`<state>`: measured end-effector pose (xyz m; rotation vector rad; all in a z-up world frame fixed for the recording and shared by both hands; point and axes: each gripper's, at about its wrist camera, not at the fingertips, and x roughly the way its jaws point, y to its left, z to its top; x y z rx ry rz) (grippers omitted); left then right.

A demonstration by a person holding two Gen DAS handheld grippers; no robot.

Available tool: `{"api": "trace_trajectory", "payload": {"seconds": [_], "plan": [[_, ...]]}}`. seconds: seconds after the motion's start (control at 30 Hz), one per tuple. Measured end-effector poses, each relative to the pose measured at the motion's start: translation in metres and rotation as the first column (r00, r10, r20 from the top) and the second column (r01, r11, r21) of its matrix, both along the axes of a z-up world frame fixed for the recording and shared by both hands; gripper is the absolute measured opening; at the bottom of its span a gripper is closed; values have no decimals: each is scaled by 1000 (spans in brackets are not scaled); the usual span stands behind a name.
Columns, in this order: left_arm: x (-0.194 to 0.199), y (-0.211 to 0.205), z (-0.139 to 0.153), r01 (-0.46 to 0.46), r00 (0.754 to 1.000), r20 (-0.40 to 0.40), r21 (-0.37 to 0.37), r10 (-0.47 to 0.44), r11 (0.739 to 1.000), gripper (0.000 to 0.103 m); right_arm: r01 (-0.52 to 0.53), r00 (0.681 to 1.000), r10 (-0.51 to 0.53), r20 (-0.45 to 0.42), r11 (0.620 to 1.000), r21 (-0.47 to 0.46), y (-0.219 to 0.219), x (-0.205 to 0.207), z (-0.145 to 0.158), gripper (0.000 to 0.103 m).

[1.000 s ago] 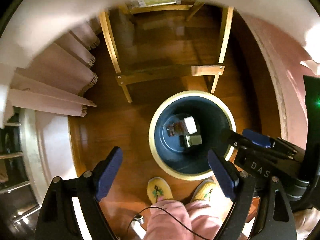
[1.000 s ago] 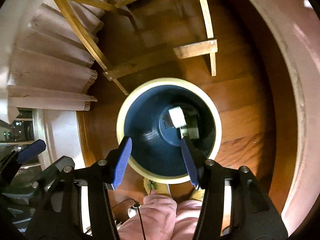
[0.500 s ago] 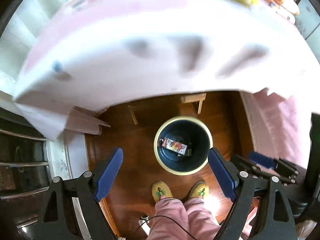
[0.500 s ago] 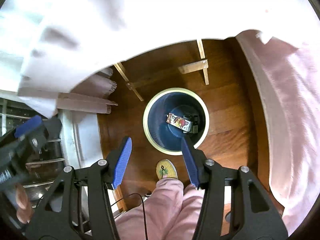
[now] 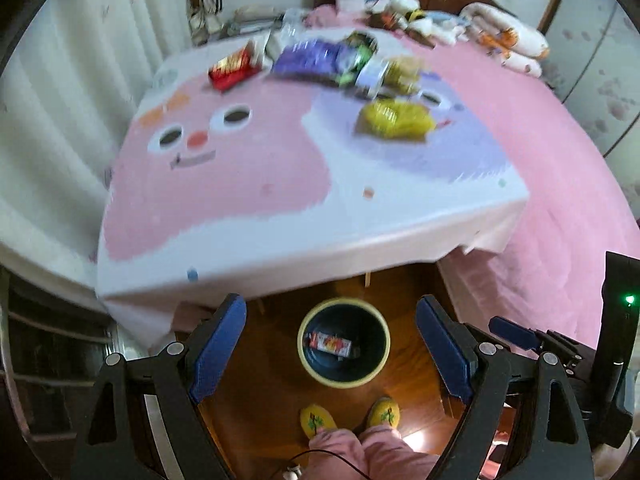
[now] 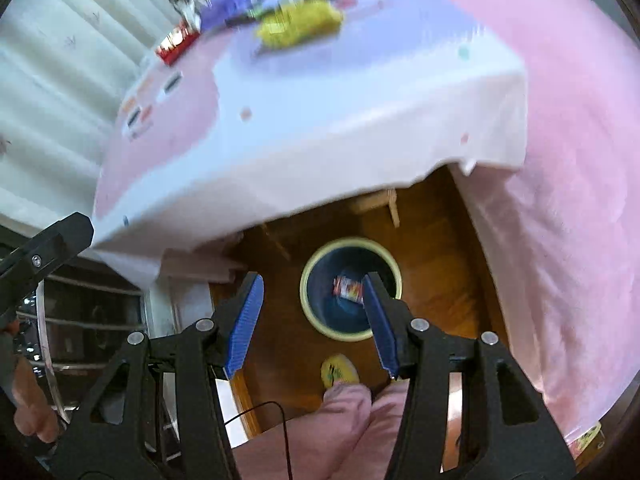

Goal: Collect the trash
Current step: 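Raise both open tools back toward the table, then grasp the yellow wrapper with the right tool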

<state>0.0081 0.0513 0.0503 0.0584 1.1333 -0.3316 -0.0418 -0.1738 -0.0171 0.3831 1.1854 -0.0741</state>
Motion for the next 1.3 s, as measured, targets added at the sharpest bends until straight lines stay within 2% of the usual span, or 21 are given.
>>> {"api": "trace_trajectory", "payload": {"seconds": [0.2,0.37,0.53,0.77,0.93,1.1,1.17,1.3], "plan": [[9,-2,48,21,995,101,-18,-19,1000,88,15,994,-10,106,998,-55,0,17,52,49],[21,7,67,40,990,134,-48,-34,998,84,36,984,-21,174,996,-80,2,29,81,49],[31,15,77,62,989,142,-67,-52,996,84,37,977,-17,213,995,-91,3,47,99,49],[54,21,65,27,992,128,-62,-19,998,84,-49,973,73,219,992,-114,0,103,114,49],[90,18,42,-43,995,93,-37,46,998,84,-130,972,154,178,982,-139,-17,171,103,49],[145,-1,12,-140,989,57,11,139,990,84,-266,953,283,104,952,-151,-42,254,66,50],[166,-9,1,-183,983,30,24,182,983,84,-351,929,364,67,923,-157,-48,288,47,50],[211,-36,-22,-237,970,-36,67,239,969,84,-521,851,526,-10,840,-148,-47,335,8,50]]}}
